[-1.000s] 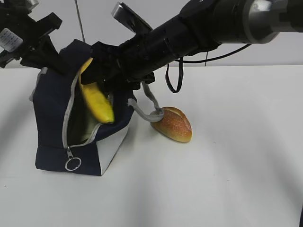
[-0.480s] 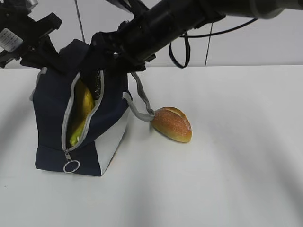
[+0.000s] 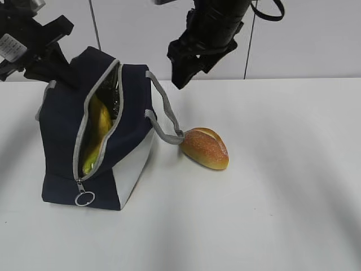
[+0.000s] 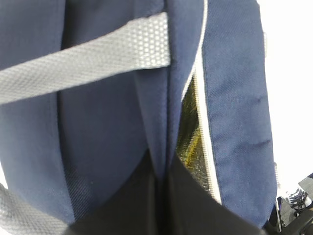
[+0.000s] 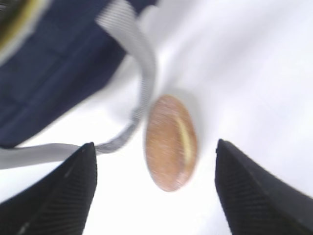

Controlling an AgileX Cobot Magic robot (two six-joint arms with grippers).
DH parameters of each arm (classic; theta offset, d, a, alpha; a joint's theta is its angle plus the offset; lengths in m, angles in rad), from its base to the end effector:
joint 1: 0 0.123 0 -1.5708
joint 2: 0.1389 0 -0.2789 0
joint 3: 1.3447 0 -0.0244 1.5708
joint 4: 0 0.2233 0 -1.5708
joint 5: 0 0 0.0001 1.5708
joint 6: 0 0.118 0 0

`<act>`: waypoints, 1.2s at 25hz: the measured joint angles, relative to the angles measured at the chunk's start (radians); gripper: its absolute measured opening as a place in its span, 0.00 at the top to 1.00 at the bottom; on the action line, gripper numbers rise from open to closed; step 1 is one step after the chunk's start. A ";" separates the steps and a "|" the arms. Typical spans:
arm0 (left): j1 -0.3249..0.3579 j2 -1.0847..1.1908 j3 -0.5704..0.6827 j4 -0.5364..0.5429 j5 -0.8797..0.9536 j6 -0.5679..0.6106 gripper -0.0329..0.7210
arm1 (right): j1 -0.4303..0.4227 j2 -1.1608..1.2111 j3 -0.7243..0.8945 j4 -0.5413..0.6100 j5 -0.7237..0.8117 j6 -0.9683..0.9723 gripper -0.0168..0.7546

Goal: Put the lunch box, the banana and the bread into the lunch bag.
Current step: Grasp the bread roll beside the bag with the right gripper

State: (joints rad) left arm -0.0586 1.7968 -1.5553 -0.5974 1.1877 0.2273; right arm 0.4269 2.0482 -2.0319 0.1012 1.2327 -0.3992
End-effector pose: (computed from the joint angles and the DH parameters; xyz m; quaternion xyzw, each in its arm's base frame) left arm 0.3493 -0.0822 0.2771 0.0579 0.9509 -0.2735 0.1326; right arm 0.3859 0.1879 0.2830 -0.3864 0.8984 0.0529 0.2021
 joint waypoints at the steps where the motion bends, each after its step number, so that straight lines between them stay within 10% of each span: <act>1: 0.000 0.000 0.000 0.000 0.000 0.000 0.96 | 0.000 0.000 0.000 -0.037 0.004 0.027 0.26; 13: 0.000 0.000 0.000 0.001 0.000 0.000 0.96 | 0.000 0.000 0.208 -0.142 0.005 0.051 0.26; 30: 0.000 0.000 0.000 0.001 -0.011 0.000 0.96 | -0.128 0.058 0.309 0.141 -0.131 -0.153 0.20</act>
State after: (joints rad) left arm -0.0586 1.7968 -1.5553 -0.5967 1.1767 0.2273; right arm 0.2989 2.1062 -1.7234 0.2418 1.1012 -0.5525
